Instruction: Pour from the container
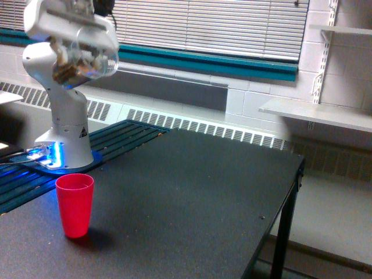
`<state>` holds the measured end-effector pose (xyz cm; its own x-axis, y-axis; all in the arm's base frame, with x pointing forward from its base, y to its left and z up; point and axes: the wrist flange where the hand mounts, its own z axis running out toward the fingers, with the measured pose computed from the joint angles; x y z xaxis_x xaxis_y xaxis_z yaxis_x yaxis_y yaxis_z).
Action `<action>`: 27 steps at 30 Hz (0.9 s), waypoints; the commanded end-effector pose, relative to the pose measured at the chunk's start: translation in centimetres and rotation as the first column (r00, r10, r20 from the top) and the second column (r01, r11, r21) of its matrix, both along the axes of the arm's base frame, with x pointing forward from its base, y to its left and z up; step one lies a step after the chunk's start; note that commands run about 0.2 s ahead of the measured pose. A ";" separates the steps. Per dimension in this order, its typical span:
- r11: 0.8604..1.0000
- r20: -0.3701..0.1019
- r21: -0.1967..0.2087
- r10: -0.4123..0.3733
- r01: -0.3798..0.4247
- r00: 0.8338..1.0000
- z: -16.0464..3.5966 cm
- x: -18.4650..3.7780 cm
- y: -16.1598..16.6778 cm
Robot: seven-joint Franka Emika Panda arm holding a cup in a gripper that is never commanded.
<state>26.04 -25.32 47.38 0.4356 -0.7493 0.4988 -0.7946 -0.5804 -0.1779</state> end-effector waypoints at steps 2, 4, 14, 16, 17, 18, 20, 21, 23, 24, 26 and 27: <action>1.000 -0.044 -0.023 -0.012 0.011 0.999 -0.9 -2.4 0.2; 1.000 -0.059 -0.018 -0.020 0.019 0.998 -1.3 -3.0 0.4; 0.999 -0.111 -0.021 -0.036 0.034 0.993 -2.4 -4.6 1.1; 0.999 -0.117 -0.021 -0.039 0.037 0.992 -2.6 -4.7 1.2; 0.999 -0.122 -0.019 -0.040 0.038 0.992 -2.8 -4.7 1.2; 0.999 -0.126 -0.018 -0.041 0.039 0.991 -2.8 -4.8 1.3; 0.999 -0.132 -0.021 -0.040 0.037 0.990 -3.0 -4.8 1.4; 0.999 -0.135 -0.021 -0.037 0.034 0.990 -3.2 -4.8 1.4; 0.999 -0.144 -0.026 -0.030 0.027 0.989 -3.3 -4.8 1.3; 0.999 -0.147 -0.027 -0.029 0.025 0.989 -3.4 -4.8 1.3; 0.999 -0.156 -0.025 -0.024 0.021 0.987 -3.6 -4.8 1.2; 0.999 -0.162 -0.025 -0.023 0.020 0.987 -3.7 -4.7 1.2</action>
<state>21.27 -24.12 44.19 0.4775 -0.7537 0.4516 -0.8284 -0.5575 -0.0544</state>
